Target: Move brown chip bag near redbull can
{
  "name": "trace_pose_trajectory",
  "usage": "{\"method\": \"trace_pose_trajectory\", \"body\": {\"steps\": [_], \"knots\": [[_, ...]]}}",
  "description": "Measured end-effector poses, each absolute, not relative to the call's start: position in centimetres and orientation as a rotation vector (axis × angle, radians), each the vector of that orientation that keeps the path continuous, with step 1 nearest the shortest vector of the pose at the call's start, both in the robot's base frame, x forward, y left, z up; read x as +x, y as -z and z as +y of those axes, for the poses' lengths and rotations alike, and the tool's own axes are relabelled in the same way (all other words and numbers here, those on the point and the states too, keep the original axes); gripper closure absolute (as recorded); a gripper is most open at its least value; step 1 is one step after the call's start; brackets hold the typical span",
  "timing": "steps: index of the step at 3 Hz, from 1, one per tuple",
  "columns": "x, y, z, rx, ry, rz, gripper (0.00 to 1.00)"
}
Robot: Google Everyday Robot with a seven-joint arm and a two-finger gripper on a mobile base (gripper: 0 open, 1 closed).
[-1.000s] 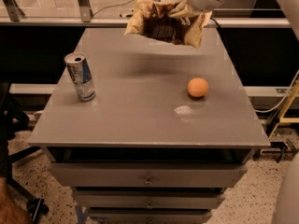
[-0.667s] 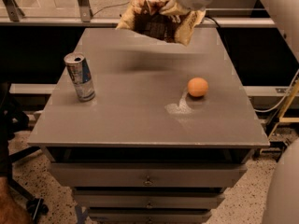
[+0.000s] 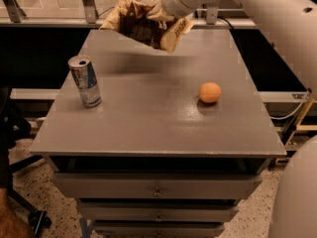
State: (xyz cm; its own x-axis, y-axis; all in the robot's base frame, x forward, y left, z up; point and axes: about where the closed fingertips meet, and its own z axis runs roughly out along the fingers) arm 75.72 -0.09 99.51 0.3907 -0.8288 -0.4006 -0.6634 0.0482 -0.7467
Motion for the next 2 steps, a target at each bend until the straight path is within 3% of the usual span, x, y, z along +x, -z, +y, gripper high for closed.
{"method": "trace_pose_trajectory", "body": {"steps": [2], "knots": [[76.4, -97.7, 4.5, -1.603, 0.095, 1.339, 1.00]]}}
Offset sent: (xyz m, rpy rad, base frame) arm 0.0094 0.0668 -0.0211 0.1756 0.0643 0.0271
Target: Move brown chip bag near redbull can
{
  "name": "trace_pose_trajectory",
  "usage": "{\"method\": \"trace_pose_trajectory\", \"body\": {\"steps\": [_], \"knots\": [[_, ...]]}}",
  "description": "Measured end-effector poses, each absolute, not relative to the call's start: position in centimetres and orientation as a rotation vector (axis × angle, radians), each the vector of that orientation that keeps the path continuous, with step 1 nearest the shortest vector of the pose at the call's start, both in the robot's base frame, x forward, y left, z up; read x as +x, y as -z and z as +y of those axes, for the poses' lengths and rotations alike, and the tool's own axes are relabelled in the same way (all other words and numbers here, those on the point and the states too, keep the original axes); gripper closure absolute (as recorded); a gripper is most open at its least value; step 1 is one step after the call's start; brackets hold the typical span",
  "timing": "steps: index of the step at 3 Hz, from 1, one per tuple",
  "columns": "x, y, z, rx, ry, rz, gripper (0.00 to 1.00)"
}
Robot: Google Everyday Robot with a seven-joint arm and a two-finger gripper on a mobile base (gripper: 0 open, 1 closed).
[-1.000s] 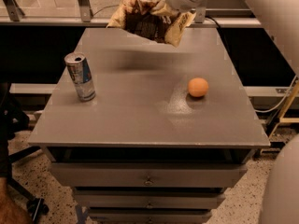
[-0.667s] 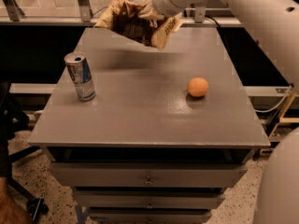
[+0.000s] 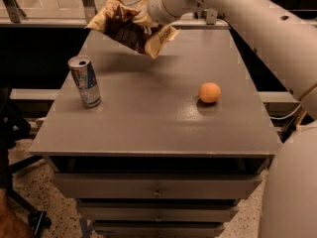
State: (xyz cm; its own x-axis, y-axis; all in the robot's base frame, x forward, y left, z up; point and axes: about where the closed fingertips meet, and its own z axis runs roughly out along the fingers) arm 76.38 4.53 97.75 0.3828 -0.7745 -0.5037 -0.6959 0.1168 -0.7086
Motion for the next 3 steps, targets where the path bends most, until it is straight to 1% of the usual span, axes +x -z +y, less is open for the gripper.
{"method": "trace_pose_trajectory", "body": {"steps": [1, 3], "knots": [[75.6, -97.5, 7.5, -1.598, 0.001, 1.322, 1.00], [73.2, -97.0, 10.7, -1.610, -0.124, 1.332, 1.00]]}}
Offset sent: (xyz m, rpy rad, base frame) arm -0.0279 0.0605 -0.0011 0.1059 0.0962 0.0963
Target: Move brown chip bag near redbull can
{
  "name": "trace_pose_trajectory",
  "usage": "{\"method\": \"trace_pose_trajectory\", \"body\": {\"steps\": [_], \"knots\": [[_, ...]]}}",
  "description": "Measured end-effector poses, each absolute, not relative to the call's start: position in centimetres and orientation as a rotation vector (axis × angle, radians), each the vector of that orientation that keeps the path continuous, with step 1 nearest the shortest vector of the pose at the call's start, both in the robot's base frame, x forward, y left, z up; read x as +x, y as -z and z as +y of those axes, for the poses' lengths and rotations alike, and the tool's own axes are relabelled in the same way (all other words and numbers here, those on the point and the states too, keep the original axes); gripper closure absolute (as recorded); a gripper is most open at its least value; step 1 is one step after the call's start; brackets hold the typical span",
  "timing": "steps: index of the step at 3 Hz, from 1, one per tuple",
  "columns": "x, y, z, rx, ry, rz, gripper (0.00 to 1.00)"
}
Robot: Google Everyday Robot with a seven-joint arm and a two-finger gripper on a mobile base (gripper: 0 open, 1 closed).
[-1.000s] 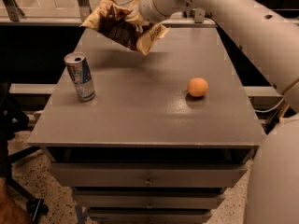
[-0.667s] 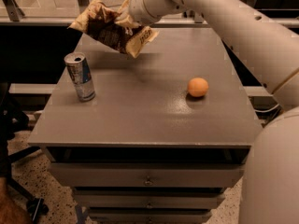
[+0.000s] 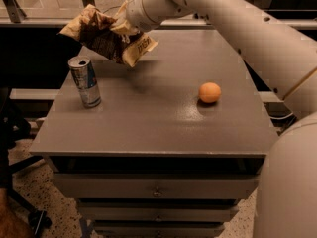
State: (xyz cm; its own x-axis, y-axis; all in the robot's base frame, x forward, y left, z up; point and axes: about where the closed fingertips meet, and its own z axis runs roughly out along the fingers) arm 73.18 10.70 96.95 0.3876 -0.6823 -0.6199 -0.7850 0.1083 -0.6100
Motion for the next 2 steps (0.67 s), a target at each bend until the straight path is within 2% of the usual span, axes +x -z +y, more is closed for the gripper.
{"method": "trace_pose_trajectory", "body": {"steps": [2], "knots": [[70.7, -96.4, 12.4, -1.607, -0.230, 1.376, 1.00]]}}
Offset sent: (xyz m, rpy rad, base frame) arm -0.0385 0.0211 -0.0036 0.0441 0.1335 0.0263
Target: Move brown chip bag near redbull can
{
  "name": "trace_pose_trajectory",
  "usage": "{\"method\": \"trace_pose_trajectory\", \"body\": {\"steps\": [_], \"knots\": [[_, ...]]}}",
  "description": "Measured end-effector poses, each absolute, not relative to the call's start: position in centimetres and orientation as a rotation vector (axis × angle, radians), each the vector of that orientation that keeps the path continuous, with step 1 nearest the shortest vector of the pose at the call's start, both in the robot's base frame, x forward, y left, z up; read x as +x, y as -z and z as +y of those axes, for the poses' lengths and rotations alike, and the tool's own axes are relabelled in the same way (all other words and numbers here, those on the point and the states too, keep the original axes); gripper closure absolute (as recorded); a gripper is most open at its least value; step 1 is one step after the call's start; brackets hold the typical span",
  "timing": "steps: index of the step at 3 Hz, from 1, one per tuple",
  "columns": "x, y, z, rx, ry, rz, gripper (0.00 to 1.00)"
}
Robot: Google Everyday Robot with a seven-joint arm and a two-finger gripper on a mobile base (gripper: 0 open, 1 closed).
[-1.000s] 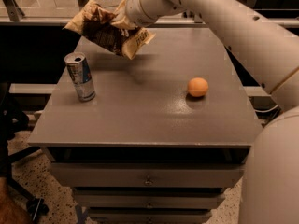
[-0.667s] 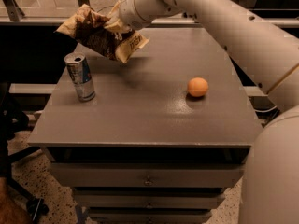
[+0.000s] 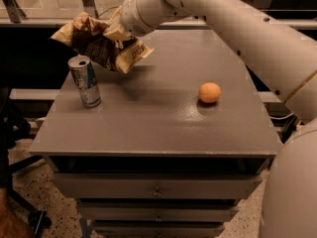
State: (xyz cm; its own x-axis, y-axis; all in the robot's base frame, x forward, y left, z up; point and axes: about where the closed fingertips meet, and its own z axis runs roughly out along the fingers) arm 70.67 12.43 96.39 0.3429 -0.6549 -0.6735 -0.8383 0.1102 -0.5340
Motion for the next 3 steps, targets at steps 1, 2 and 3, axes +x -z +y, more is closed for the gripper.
{"method": "trace_pose_trajectory", "body": {"steps": [1, 2, 3], "knots": [[69.3, -95.6, 12.6, -1.597, -0.280, 1.421, 1.00], [68.6, -94.8, 12.4, -1.582, -0.311, 1.454, 1.00], [67.8, -94.0, 11.7, -1.555, -0.334, 1.489, 1.00]]}}
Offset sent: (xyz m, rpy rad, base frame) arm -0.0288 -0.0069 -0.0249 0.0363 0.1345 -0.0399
